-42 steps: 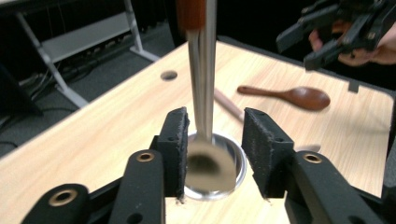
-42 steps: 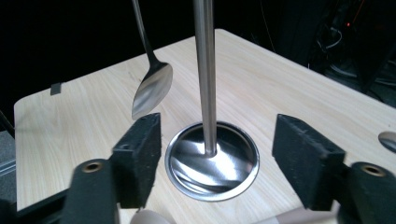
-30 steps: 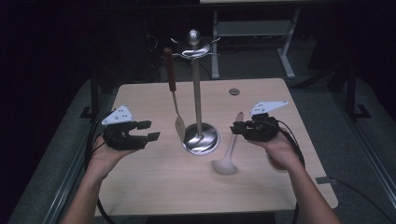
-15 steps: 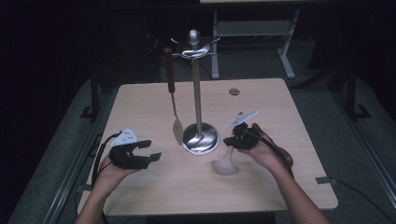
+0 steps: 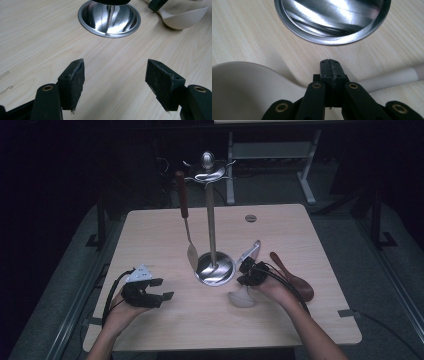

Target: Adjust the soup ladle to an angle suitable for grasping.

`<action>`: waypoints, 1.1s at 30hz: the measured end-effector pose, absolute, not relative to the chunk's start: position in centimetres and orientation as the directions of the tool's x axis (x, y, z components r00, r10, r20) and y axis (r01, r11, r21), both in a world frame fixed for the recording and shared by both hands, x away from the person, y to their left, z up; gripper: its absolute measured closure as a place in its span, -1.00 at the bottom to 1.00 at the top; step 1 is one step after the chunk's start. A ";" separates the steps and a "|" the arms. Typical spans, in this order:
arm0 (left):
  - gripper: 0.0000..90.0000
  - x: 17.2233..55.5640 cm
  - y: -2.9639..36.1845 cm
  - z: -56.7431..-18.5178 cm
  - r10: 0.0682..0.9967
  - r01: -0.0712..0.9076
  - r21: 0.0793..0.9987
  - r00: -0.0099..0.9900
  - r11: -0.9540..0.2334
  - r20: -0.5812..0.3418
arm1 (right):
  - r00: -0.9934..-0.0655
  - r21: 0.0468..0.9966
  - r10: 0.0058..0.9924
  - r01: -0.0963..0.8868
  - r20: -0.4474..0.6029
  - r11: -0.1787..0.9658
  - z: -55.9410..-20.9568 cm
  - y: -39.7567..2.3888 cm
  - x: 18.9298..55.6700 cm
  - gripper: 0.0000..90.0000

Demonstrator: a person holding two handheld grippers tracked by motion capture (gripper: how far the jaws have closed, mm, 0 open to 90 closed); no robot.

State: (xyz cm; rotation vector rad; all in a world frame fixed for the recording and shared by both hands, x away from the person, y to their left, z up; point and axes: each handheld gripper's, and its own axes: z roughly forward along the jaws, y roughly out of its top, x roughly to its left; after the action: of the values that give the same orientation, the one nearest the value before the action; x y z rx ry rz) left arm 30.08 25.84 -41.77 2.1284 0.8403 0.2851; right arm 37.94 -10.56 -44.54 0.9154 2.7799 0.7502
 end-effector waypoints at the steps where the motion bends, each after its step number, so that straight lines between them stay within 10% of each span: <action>1: -0.31 30.1 25.9 -41.9 0.653 0.471 0.759 0.753 -0.449 -0.081 | -0.810 0.485 0.586 0.528 0.038 0.698 -44.5 -10.5 37.9 1.00; 25: -0.36 30.4 26.0 -43.1 0.662 0.509 0.734 0.742 -0.450 -0.109 | -0.763 0.388 0.639 0.621 0.101 0.681 -44.4 -15.7 37.0 1.00; 33: -0.36 30.5 26.0 -43.5 0.663 0.516 0.728 0.740 -0.451 -0.114 | -0.683 0.486 0.720 0.674 0.123 0.556 -42.3 -17.6 38.0 0.75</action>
State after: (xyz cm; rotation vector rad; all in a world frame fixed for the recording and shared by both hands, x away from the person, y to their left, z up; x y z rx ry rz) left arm 30.53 25.99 -43.53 2.1507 0.8843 0.2381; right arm 38.01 -17.65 -42.27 1.2093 2.6910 0.7806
